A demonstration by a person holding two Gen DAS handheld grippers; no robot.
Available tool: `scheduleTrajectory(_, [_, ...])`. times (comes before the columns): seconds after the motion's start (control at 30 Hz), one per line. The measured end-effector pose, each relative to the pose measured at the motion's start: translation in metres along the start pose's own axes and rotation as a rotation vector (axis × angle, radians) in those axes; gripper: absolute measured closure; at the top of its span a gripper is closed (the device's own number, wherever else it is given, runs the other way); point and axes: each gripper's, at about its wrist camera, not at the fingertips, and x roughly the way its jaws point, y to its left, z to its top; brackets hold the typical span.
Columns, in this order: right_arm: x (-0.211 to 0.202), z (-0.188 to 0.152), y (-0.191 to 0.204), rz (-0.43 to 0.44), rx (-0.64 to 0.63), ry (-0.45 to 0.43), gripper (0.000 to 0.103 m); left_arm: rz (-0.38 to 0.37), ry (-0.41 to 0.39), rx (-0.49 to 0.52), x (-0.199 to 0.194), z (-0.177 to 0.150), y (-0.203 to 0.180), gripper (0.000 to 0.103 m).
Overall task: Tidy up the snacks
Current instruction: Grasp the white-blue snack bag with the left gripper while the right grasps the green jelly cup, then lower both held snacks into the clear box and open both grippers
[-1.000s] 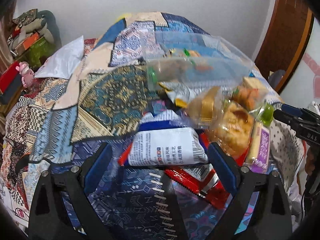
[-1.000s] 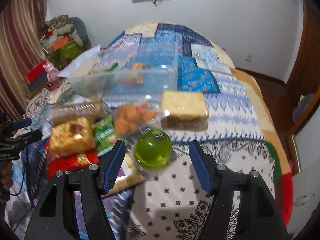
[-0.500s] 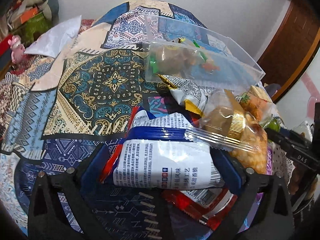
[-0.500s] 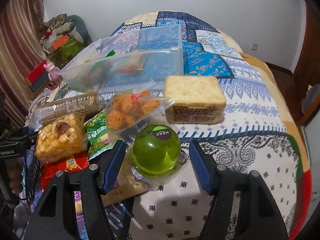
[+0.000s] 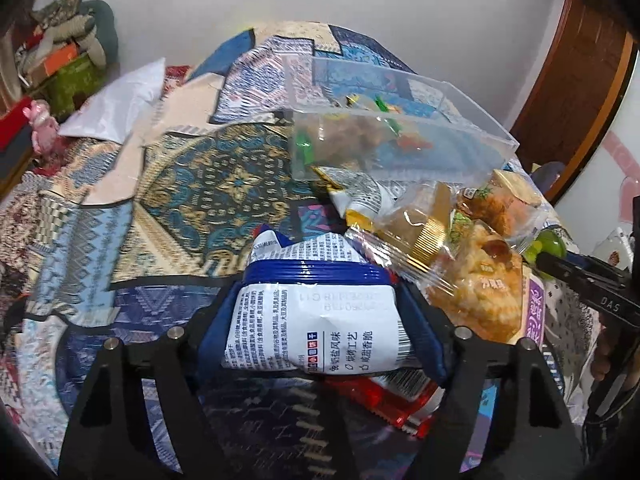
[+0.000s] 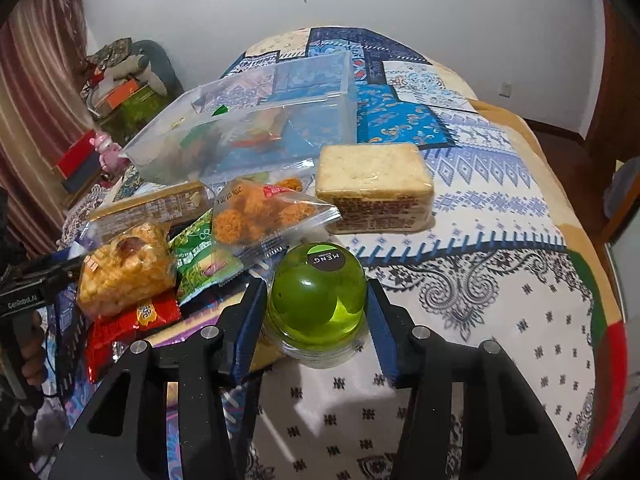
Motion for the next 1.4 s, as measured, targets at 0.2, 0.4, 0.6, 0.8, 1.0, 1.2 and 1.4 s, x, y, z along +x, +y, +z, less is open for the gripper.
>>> scheduleTrajectory(0.2, [-0.017, -0.001, -0.005, -0.018, 0.010, -0.037, 0.057, 0.039, -0.026, -0.016, -0.025, -0.002, 0.014, 0.033])
scheduleTrajectory(0.4, [-0.035, 0.009, -0.001, -0.014, 0.005, -0.094, 0.057, 0.040, -0.092, -0.021, -0.053, 0.007, 0.016, 0.033])
scheduleTrajectory(0.6, [-0.049, 0.027, 0.009, 0.005, -0.014, -0.157, 0.057, 0.024, -0.154, 0.014, -0.070, 0.026, 0.001, 0.033])
scheduleTrajectory(0.8, [-0.047, 0.052, 0.024, 0.032, -0.040, -0.207, 0.057, -0.008, -0.196, 0.037, -0.068, 0.054, -0.016, 0.033])
scheduleTrajectory(1.0, [-0.030, 0.075, 0.034, 0.047, -0.065, -0.220, 0.057, -0.037, -0.207, 0.056, -0.047, 0.085, -0.032, 0.033])
scheduleTrajectory(1.2, [-0.006, 0.098, 0.039, 0.048, -0.080, -0.214, 0.057, -0.055, -0.198, 0.064, -0.017, 0.112, -0.044, 0.033])
scheduleTrajectory(1.4, [0.014, 0.114, 0.035, 0.043, -0.075, -0.204, 0.057, -0.072, -0.189, 0.088, 0.011, 0.131, -0.058, 0.033])
